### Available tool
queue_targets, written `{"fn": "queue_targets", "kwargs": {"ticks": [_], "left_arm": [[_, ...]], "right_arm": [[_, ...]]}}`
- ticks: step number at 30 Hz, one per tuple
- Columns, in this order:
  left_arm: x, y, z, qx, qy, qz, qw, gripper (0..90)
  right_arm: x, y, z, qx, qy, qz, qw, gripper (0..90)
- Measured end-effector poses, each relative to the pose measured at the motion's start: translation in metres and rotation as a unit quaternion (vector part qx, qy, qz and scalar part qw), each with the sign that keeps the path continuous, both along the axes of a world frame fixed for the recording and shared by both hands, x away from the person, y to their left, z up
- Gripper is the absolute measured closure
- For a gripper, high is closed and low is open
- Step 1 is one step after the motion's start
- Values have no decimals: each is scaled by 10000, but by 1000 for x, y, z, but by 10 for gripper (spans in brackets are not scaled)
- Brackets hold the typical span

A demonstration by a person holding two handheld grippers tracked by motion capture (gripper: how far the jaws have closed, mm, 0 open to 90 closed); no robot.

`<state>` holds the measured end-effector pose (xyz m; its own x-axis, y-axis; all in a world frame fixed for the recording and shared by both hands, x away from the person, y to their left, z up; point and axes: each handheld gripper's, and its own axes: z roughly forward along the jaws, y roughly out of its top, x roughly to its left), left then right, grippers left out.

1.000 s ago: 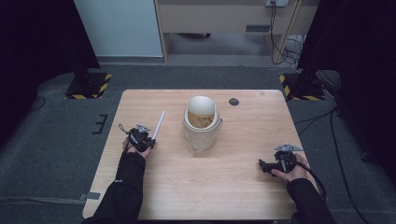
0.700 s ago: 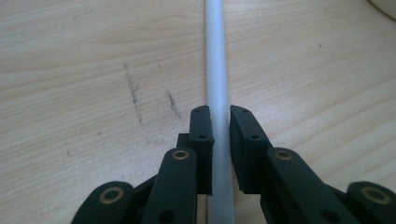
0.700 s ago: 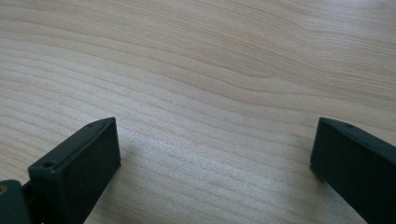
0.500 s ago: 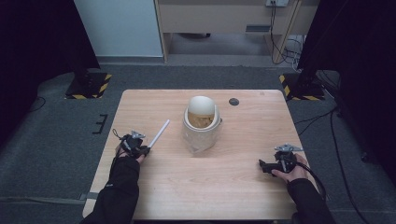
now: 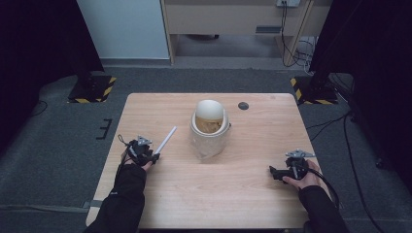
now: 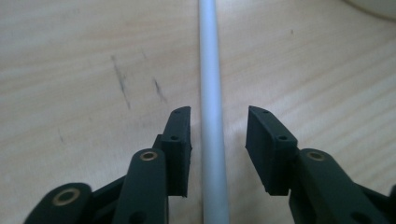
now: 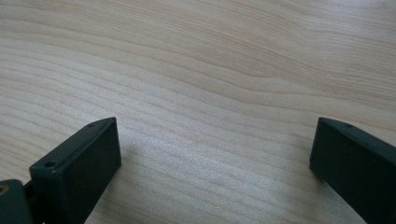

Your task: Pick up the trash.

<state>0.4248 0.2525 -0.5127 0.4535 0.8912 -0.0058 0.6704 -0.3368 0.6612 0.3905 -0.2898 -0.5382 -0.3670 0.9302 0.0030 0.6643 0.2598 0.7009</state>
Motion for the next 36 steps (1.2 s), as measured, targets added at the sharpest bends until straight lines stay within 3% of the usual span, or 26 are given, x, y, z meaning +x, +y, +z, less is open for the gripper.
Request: {"fn": "queue_targets", "kwargs": {"ticks": [3,8,13,18,20,24,25,26,27,28,29,31,32,33,36], "left_arm": [[6,-5,2,-50,-79,-23,10000,612],[10,-10,-4,193,127,-146,9996,667],[8,-8,-5,121,103,-44,9999,781],[7,-7,-5,132,127,-9,9998,792],[5,-4,0,-24,-18,-7,10000,791],[-2,1,14,-316,-400,-4,9987,791],[-2,1,14,-316,-400,-4,9987,791],[-5,2,18,-412,-531,-21,9977,791],[-11,3,28,-589,-803,-67,9950,791],[-14,4,32,-721,-927,-114,9930,791],[-14,4,32,-721,-927,-114,9930,791],[-19,3,43,-861,-1185,-212,9890,791],[-21,2,49,-932,-1312,-233,9867,791],[-24,0,60,-1106,-1551,-293,9812,791],[-30,-5,72,-1203,-1846,-418,9745,791]], "right_arm": [[0,0,0,0,0,1,10000,21],[0,0,0,1,-1,6,10000,22],[1,-2,4,-24,75,-77,9999,108],[1,-4,9,-52,196,-96,9997,213],[2,-5,11,22,241,-140,9996,254],[1,-9,18,203,49,-182,9996,287],[1,-9,18,203,49,-182,9996,287],[1,-9,21,278,-31,-183,9994,290],[1,-10,27,487,-206,-215,9984,299],[0,-11,30,612,-291,-227,9974,300],[0,-12,34,714,-405,-220,9964,304],[0,-12,42,860,-666,-159,9939,308],[0,-12,42,860,-666,-159,9939,308],[0,-10,51,1045,-926,-99,9901,305],[0,-7,64,1241,-1294,-3,9838,303]]}}
